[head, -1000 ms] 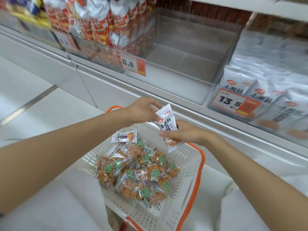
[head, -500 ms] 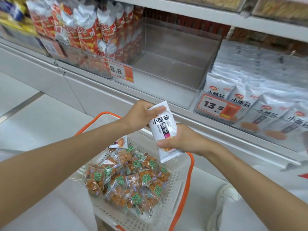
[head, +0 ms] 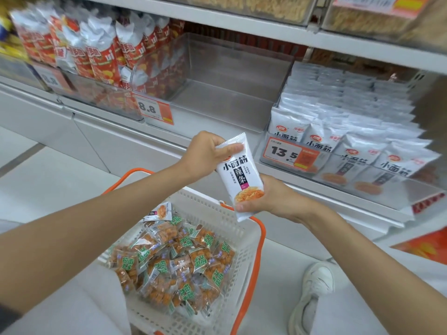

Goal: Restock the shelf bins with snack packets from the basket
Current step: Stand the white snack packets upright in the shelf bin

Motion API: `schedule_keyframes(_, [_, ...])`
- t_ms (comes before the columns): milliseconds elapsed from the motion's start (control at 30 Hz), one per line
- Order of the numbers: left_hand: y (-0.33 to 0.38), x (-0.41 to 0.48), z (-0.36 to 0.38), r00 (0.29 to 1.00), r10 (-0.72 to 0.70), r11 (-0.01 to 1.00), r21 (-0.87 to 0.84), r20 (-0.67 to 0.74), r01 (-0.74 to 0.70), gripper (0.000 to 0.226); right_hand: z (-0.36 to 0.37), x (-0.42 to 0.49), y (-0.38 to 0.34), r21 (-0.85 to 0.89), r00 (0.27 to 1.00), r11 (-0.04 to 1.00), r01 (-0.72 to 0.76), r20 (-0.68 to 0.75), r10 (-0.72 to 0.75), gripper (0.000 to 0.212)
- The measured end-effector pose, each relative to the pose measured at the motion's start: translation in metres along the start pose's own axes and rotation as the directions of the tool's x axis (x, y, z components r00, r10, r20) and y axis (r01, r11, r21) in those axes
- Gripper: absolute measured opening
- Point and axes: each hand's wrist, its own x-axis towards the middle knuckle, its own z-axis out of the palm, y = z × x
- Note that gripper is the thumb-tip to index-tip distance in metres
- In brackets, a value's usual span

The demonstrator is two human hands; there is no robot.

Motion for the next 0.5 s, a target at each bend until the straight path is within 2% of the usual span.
schedule_keyframes(67, [0.009,0.005,0.011,0.999,0.004,1.000,-0.004,0.040,-0.004,0.047,-0.011,-0.011,0.000,0.001,0.999,1.000,-0.004,-0.043,0.004,0.031])
schedule_keyframes(200, [0.033,0.015,0.031,0.997,0.038,0.998,0.041,0.072,-0.041,0.052,-0.039,-0.034,0.003,0.038,0.973,0.998,0.053,-0.226,-0.043,0.015])
schedule_keyframes(367, [0.078,0.025,0.061,0.981,0.135,0.989,0.041,0.140,-0.142,0.049,-0.071,-0.075,0.003,-0.013,0.945,0.997,0.079,-0.318,-0.079,0.017])
schedule_keyframes(433, [0.099,0.028,0.077,0.963,0.218,0.972,0.052,0.157,-0.228,0.057,-0.087,-0.094,0.004,-0.075,0.905,0.992,0.106,-0.407,-0.127,0.011])
schedule_keyframes(500, [0.124,0.032,0.094,0.943,0.296,0.951,0.041,0.152,-0.305,0.068,-0.104,-0.115,0.002,-0.127,0.827,0.981,0.144,-0.528,-0.190,0.009])
